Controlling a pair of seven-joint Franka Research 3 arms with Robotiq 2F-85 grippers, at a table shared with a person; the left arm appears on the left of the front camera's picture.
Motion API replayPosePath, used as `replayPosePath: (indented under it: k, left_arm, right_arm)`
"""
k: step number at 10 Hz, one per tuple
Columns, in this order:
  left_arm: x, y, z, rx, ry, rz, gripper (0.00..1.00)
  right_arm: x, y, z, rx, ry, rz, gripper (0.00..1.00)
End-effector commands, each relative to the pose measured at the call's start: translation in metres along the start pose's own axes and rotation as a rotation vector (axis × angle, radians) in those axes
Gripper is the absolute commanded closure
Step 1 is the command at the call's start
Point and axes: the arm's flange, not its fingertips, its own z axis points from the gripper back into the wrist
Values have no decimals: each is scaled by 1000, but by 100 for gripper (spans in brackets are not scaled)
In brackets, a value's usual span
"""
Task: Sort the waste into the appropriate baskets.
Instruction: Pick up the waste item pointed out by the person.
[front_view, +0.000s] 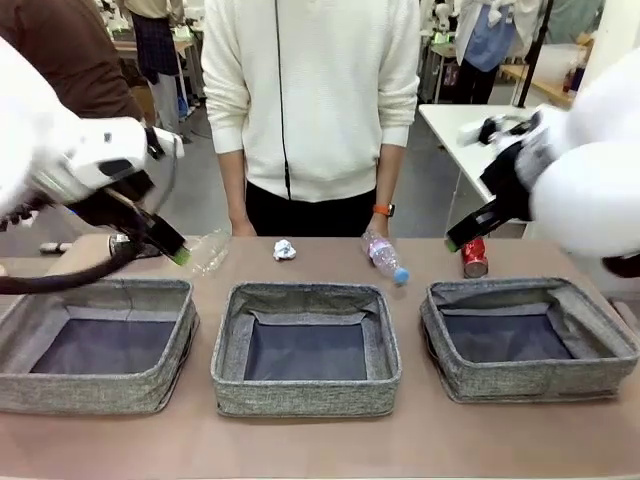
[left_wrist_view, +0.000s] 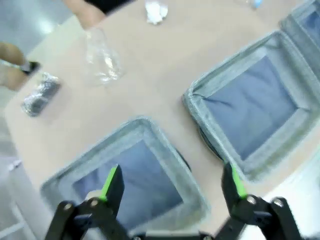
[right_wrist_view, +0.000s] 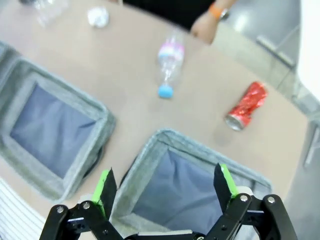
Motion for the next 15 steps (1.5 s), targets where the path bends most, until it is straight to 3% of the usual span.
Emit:
replayPosePath:
  k: [1,2,3,4,6,7,8,9,11,13,14,15]
  left_arm:
    - [-55,-22,30,238,-43,129,0]
    - [0,0,0,0,0,0,0]
    - [-7,-6,44,82,-42,52,0]
    - [-8,5,39,-102,-70,85,0]
    - [-54,73,53,-576,-15,200,0]
    - [-86,111,52,-739,-33,341,0]
    - [-117,142,46,-893,-113,479,0]
    - [-147,160,48,-946,-216,581,0]
    - [-192,177,63,-992,-408,676,0]
    - [-182,166,59,-1001,-456,706,0]
    - [-165,161,50,-939,-435,709,0]
    - [-205,199,74,-1019,-444,718,0]
  right_arm:
    - [-4,3,-55,10,57,10,0]
    - [-4,3,-55,10,57,10,0]
    - [-4,2,18,0,-10,2,0]
    - [-13,-1,20,112,-65,-87,0]
    - [-54,-30,50,470,-98,-472,0]
    - [-79,-45,62,636,-112,-606,0]
    - [-104,-66,73,766,-193,-696,0]
    - [-127,-90,80,878,-238,-754,0]
    - [-172,-147,71,938,-252,-956,0]
    - [-181,-166,51,928,-308,-1011,0]
    - [-164,-172,94,953,-268,-916,0]
    - [-164,-172,94,953,-268,-916,0]
